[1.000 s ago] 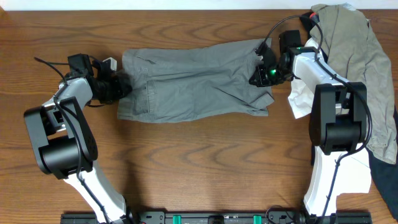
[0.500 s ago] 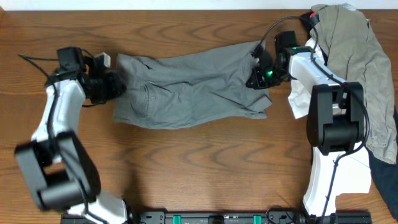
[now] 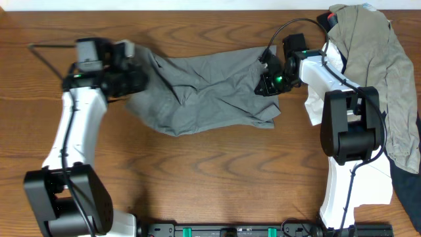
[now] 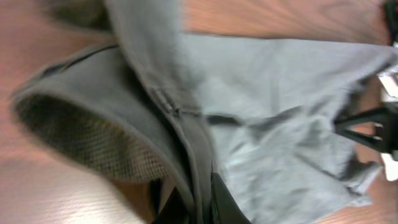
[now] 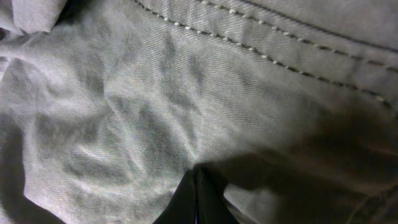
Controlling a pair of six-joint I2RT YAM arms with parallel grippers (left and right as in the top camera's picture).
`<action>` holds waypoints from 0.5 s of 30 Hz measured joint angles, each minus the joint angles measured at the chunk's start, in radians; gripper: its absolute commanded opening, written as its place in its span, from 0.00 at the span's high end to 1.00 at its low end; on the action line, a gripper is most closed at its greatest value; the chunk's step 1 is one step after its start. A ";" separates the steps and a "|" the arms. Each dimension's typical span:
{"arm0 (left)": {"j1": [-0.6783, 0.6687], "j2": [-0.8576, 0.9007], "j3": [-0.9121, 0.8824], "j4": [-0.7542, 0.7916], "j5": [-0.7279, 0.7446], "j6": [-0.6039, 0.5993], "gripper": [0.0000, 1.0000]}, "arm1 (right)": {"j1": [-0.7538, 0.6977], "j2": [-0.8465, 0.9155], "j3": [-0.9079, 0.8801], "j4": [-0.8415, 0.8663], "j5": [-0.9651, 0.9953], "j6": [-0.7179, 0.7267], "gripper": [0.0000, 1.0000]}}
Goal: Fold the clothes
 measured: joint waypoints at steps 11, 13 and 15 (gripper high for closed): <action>-0.342 0.009 0.000 0.229 -0.090 -0.109 0.94 | 0.000 0.000 0.000 0.000 0.000 0.000 0.99; -0.389 0.029 0.000 0.276 -0.101 -0.121 0.94 | 0.000 0.000 0.000 0.000 0.000 0.000 0.99; -0.439 0.070 0.001 0.332 -0.109 -0.130 0.94 | 0.000 0.000 0.000 0.000 0.000 0.000 0.99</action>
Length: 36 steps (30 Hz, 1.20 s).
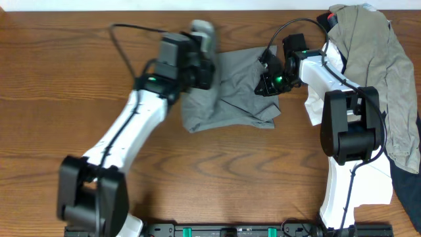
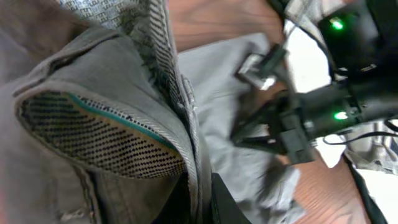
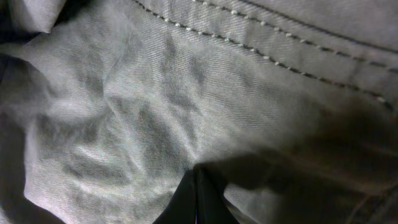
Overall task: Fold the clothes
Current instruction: 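Fold the left end rightward over the middle toward the right gripper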
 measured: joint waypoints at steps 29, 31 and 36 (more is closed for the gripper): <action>-0.153 0.233 0.001 0.372 -0.004 -0.286 0.94 | 0.000 0.000 0.000 0.000 0.001 0.000 0.99; -0.163 0.233 0.001 0.372 0.002 -0.288 0.94 | 0.000 0.000 0.000 0.000 0.001 0.000 0.99; -0.172 0.233 0.001 0.372 0.008 -0.286 0.31 | 0.000 0.000 0.000 0.000 0.001 0.000 0.99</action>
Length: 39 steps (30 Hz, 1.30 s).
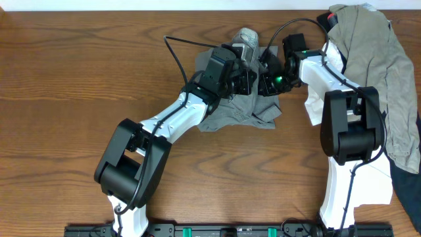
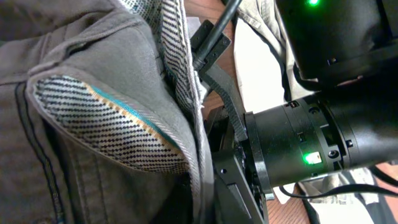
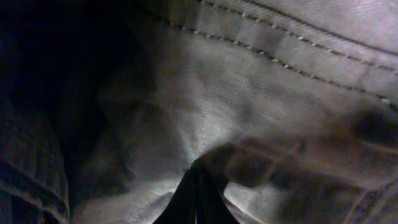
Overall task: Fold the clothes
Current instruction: 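Fold the left end rightward over the middle toward the right gripper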
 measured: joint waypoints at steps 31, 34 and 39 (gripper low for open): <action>0.368 -0.299 0.014 -0.499 0.026 0.135 0.02 | -0.134 -0.253 0.133 -0.243 -0.080 -0.015 0.39; 0.409 -0.299 0.014 -0.547 0.026 0.148 0.02 | -0.118 -0.285 0.140 -0.268 -0.080 -0.030 0.36; 0.411 -0.299 0.014 -0.592 0.027 0.193 0.02 | -0.036 -0.262 0.130 -0.276 0.000 -0.041 0.34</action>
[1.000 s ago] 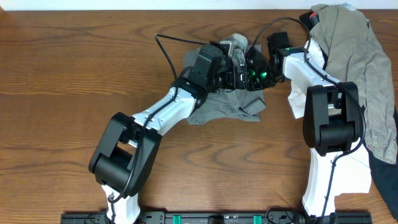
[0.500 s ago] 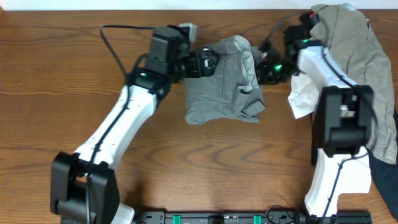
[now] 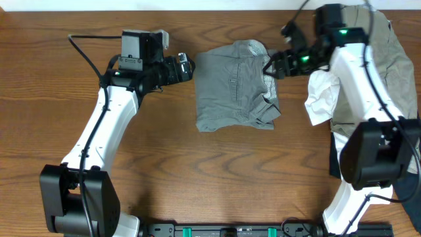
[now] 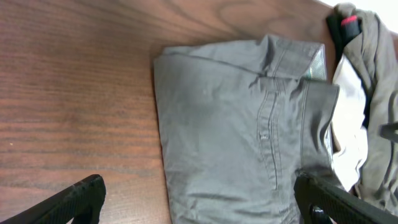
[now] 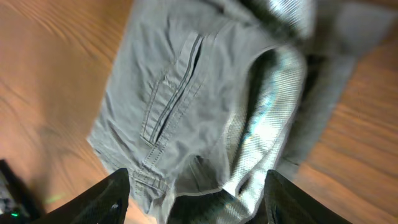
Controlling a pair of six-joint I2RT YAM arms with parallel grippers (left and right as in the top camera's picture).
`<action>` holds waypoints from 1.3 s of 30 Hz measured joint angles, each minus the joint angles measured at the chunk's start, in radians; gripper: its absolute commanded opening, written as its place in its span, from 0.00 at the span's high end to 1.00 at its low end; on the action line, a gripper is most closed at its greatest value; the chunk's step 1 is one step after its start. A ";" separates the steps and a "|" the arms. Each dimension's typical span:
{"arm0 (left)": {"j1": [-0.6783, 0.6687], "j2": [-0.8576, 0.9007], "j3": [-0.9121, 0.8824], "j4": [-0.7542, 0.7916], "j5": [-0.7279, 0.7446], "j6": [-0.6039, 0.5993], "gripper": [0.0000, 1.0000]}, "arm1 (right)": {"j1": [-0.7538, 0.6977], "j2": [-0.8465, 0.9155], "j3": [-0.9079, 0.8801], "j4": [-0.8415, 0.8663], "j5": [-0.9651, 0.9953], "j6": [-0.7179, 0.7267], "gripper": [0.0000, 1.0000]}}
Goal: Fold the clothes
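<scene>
Grey shorts (image 3: 233, 85) lie folded in half on the wooden table (image 3: 131, 171), with the waistband at the far right. In the overhead view my left gripper (image 3: 187, 68) is open just left of the fold's top corner. From its wrist camera the left gripper (image 4: 199, 202) hovers over the shorts (image 4: 236, 137) with nothing between its fingers. My right gripper (image 3: 272, 67) is open above the waistband end of the fold. In the right wrist view the right gripper (image 5: 202, 199) is above the shorts (image 5: 180, 99), holding nothing.
At the right edge of the table lies a pile of clothes: an olive garment (image 3: 378, 52), a white cloth (image 3: 321, 99) and a dark blue piece (image 3: 408, 184). That pile also shows in the left wrist view (image 4: 367, 93).
Both grippers have let go of the shorts and opened. My left gripper has moved back to the left of the fold, and my right gripper now hovers above the waistband end.
The shorts were stretched out between my two shut grippers. Then my left gripper held its end over the middle, then beside the right gripper at the waistband. Now the shorts lie folded in half, released by both.
</scene>
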 measured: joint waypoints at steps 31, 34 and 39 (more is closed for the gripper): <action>-0.003 0.000 0.000 -0.016 -0.001 0.099 0.02 | 0.061 0.041 -0.320 0.290 0.325 0.206 0.75; -0.012 0.000 0.000 -0.022 -0.004 0.140 0.02 | 0.057 0.040 -0.255 0.253 0.306 0.195 0.88; -0.042 0.000 0.000 -0.024 -0.005 0.177 0.01 | 0.054 0.027 -0.218 0.229 0.289 0.185 0.99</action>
